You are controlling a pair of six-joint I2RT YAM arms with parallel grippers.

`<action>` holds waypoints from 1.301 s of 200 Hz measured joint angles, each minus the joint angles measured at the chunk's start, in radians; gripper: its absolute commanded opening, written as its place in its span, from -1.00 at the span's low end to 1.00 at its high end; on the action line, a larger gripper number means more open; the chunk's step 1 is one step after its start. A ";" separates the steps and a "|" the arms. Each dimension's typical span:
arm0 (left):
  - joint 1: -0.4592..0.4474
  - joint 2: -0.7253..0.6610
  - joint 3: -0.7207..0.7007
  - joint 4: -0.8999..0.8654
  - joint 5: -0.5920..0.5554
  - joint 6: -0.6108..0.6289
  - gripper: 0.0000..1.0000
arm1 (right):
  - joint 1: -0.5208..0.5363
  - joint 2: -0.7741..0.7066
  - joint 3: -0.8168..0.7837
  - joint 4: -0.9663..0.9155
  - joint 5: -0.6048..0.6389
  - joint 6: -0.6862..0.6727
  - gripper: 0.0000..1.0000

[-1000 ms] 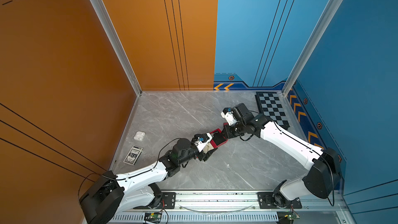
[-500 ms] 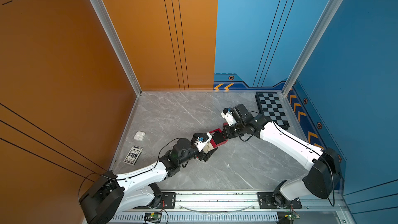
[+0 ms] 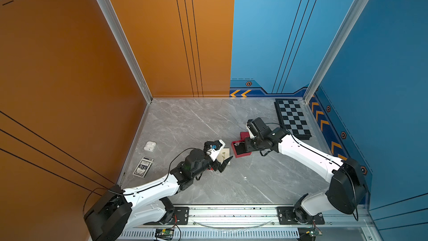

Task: Take the necklace out of the lift-off lid jewelry box
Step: Place the jewelry box at the center of the board.

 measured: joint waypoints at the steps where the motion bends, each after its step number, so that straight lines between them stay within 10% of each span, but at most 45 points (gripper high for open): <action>1: 0.001 0.000 0.001 -0.002 -0.003 -0.002 0.98 | 0.000 0.000 -0.002 0.001 0.002 0.002 -1.00; 176: 0.080 -0.014 0.087 -0.188 -0.124 -0.152 1.00 | 0.071 0.102 -0.230 0.237 0.126 0.158 -0.95; 260: 0.080 -0.014 0.087 -0.188 -0.105 -0.151 1.00 | 0.082 0.105 -0.229 0.232 0.146 0.163 -0.62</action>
